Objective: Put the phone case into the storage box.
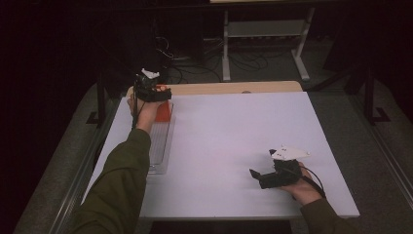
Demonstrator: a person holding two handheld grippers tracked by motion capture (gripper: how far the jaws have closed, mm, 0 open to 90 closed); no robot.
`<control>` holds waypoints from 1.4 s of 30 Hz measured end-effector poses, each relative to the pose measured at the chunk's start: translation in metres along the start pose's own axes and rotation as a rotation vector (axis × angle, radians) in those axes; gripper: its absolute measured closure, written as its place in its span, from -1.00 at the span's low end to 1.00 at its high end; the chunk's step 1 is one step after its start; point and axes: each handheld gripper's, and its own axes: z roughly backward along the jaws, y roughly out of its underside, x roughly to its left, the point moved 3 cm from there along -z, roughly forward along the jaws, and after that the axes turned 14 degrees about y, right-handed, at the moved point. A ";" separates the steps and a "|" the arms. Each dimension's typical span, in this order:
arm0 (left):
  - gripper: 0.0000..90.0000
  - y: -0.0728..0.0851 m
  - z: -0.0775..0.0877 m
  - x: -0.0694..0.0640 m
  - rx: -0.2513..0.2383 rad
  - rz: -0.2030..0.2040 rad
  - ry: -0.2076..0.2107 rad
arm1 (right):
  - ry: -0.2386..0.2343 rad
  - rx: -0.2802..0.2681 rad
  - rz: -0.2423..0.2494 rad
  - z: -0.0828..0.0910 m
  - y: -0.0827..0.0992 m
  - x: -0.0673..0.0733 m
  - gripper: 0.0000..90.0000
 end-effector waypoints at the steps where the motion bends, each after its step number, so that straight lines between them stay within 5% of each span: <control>1: -0.71 0.000 0.000 0.000 0.002 0.000 0.002 | 0.001 -0.001 0.001 0.000 0.000 0.000 -0.99; 28: -0.99 0.000 0.003 0.007 0.008 0.008 0.042 | 0.003 -0.003 0.008 0.001 0.000 0.000 -0.99; 42: -0.99 0.000 0.022 0.013 -0.028 0.028 0.123 | 0.009 -0.004 0.010 0.001 0.000 0.000 -0.99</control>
